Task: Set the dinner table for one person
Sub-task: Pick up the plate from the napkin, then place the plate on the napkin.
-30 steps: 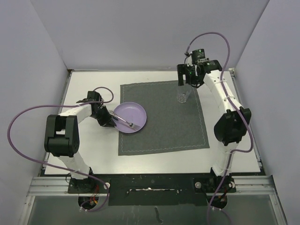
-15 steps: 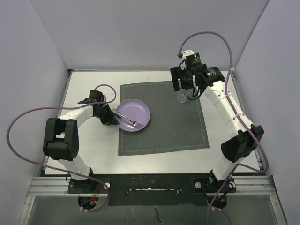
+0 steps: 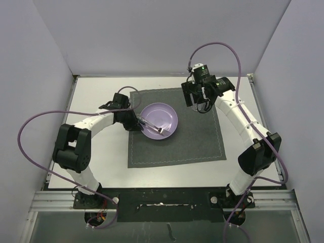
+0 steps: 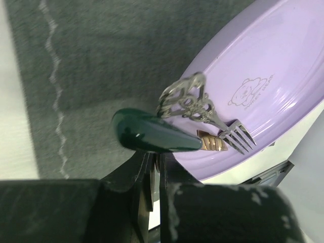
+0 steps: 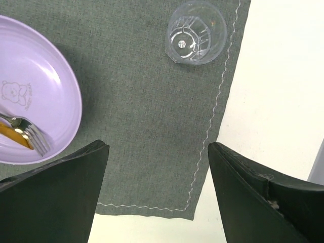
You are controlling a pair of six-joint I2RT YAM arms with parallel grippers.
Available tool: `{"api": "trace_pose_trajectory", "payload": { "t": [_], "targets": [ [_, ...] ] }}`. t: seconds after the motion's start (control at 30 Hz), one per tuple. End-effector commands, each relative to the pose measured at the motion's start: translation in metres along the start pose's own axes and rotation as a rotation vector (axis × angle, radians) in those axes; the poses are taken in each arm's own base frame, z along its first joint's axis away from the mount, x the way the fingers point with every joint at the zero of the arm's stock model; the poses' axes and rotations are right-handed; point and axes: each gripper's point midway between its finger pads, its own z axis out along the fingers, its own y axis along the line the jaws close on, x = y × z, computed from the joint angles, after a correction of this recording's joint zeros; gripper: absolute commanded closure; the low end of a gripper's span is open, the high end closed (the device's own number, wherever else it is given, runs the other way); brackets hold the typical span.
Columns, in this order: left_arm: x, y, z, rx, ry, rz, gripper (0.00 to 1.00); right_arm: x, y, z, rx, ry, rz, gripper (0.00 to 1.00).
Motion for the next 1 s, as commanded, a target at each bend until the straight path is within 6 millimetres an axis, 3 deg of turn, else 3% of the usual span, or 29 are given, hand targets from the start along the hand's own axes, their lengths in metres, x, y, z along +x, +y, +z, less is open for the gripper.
{"api": "trace_pose_trajectory", "payload": {
  "t": [0.0, 0.3, 0.57, 0.97],
  "targets": [
    [-0.025, -0.048, 0.011, 0.093, -0.063, 0.035, 1.00, -0.016, -0.013, -0.026, 0.039, -0.096, 0.008, 0.19],
    [-0.018, -0.078, 0.053, 0.077, -0.017, 0.072, 1.00, -0.009, -0.028, -0.056, 0.078, -0.139, 0.006, 0.19],
    [-0.012, -0.100, 0.077, 0.062, 0.009, 0.104, 1.00, 0.006, -0.032, -0.066, 0.082, -0.148, 0.014, 0.19],
    [-0.011, -0.102, 0.076, 0.039, 0.006, 0.116, 1.00, 0.006, -0.034, -0.070, 0.086, -0.155, 0.015, 0.19]
  ]
}}
